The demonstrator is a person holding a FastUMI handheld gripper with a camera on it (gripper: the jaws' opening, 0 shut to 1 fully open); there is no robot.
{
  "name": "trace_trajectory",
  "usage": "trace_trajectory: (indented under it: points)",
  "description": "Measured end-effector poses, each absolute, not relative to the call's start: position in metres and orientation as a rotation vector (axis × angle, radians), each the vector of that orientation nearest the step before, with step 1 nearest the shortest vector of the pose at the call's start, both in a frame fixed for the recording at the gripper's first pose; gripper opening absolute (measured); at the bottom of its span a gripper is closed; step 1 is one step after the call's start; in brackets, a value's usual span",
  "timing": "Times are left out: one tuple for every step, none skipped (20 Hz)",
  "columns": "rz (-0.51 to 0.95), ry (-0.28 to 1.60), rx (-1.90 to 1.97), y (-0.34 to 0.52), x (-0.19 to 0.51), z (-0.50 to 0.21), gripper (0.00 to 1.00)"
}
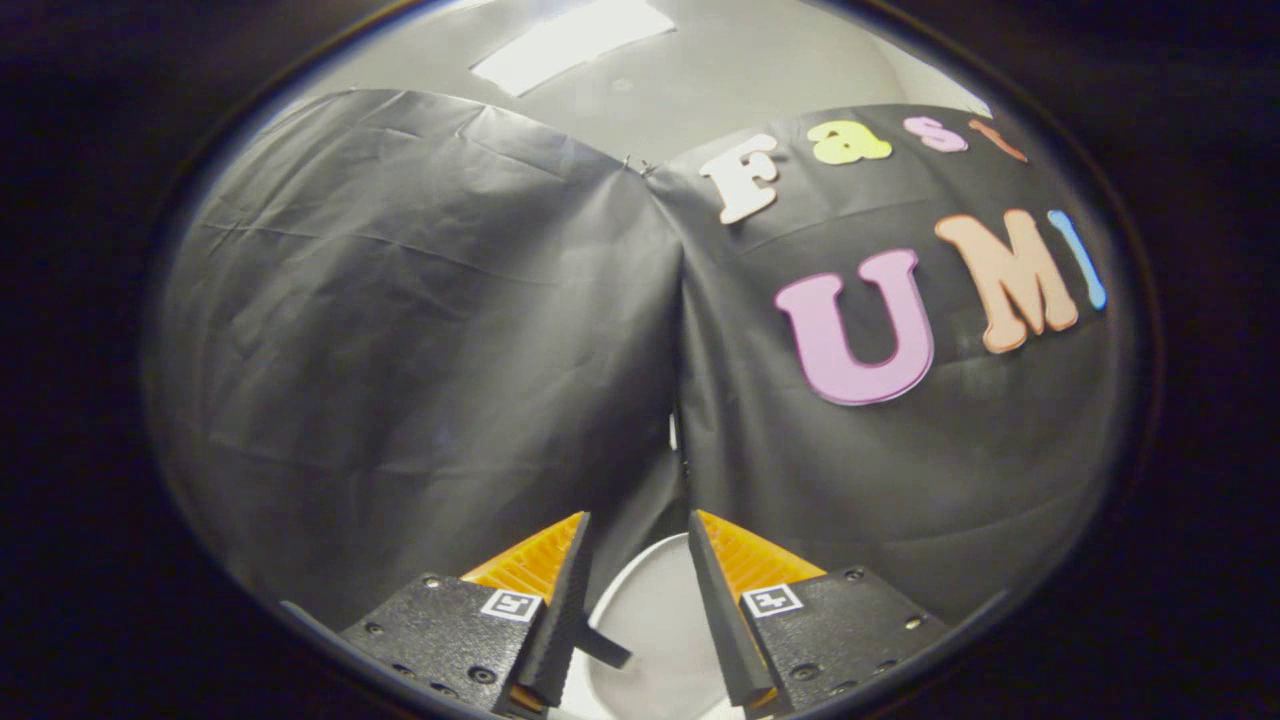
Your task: Open the toilet lid.
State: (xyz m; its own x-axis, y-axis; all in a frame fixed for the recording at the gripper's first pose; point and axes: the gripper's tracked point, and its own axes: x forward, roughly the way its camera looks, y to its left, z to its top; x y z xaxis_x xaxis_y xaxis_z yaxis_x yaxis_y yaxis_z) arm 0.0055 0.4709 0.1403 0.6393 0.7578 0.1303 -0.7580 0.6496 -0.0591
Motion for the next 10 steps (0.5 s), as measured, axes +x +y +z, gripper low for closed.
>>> trace_trajectory:
  points:
    - [0.836, -0.154, -0.007, 0.455, 0.012, 0.143, 0.58]
    - [0.802, -0.156, -0.017, 0.438, 0.018, 0.147, 0.60]
    - [0.764, -0.160, -0.026, 0.419, 0.026, 0.150, 0.60]
    - [0.727, -0.160, -0.033, 0.399, 0.033, 0.152, 0.60]
    - [0.691, -0.156, -0.035, 0.379, 0.041, 0.153, 0.60]
    - [0.654, -0.155, -0.034, 0.359, 0.048, 0.155, 0.60]
    - [0.617, -0.156, -0.028, 0.337, 0.054, 0.156, 0.60]
    - [0.584, -0.157, -0.020, 0.316, 0.059, 0.158, 0.60]
    - [0.548, -0.156, -0.015, 0.293, 0.064, 0.156, 0.60]
    - [0.515, -0.152, -0.017, 0.274, 0.068, 0.154, 0.60]
